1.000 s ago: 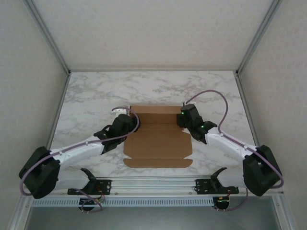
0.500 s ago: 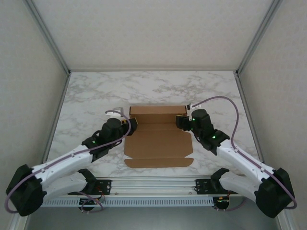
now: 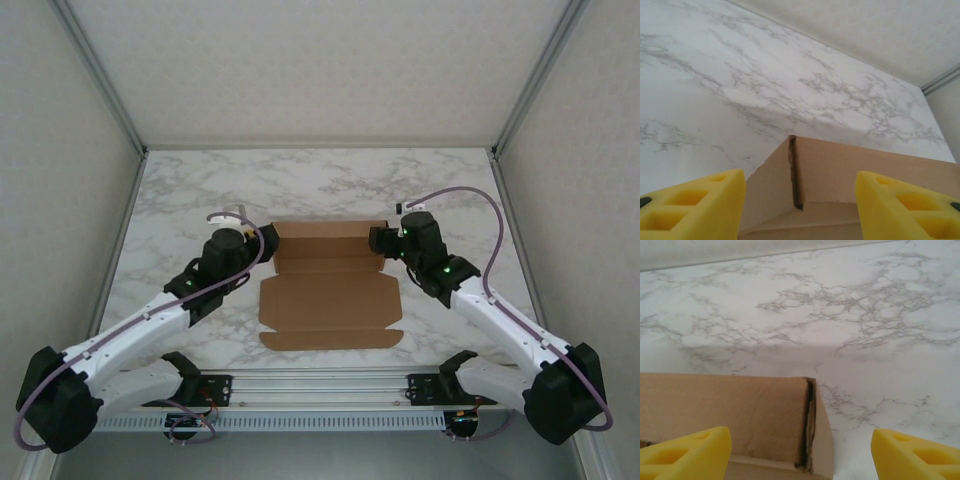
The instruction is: Fold the paper box
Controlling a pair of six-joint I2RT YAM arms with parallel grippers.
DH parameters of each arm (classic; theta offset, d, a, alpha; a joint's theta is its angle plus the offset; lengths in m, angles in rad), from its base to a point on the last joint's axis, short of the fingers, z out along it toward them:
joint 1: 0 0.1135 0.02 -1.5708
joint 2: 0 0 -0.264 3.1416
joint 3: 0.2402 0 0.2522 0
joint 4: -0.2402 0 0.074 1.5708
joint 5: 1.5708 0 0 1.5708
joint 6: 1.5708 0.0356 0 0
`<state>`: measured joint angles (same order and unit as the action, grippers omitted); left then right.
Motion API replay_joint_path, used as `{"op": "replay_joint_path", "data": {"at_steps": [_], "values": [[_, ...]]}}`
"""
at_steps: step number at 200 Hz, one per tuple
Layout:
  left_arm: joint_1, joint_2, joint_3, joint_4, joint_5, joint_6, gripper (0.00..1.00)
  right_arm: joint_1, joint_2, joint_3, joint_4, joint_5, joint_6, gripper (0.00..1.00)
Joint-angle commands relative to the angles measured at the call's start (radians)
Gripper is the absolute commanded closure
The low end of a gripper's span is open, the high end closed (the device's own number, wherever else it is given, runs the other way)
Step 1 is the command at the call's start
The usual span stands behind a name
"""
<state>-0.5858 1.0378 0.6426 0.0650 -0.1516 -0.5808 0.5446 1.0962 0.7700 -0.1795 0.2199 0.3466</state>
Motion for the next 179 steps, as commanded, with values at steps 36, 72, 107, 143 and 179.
{"op": "replay_joint_path", "data": {"at_steps": [36,72,107,143,179], "values": [[0.058,0.103,-0.003,0.069,0.146,-0.047,0.41,-0.048,0.054,0.034,-0.041,-0.002,0.053,0.33],[0.058,0.133,-0.048,0.088,0.159,-0.075,0.43,-0.049,0.074,0.003,-0.035,-0.007,0.067,0.37],[0.058,0.127,-0.131,0.100,0.165,-0.123,0.47,-0.049,0.082,-0.045,-0.028,-0.046,0.123,0.40],[0.059,0.132,-0.159,0.101,0.175,-0.146,0.49,-0.049,0.082,-0.065,-0.031,-0.067,0.133,0.41],[0.062,0.105,-0.064,0.013,0.142,-0.108,0.43,-0.048,0.030,0.022,-0.113,-0.063,0.038,0.34]]}}
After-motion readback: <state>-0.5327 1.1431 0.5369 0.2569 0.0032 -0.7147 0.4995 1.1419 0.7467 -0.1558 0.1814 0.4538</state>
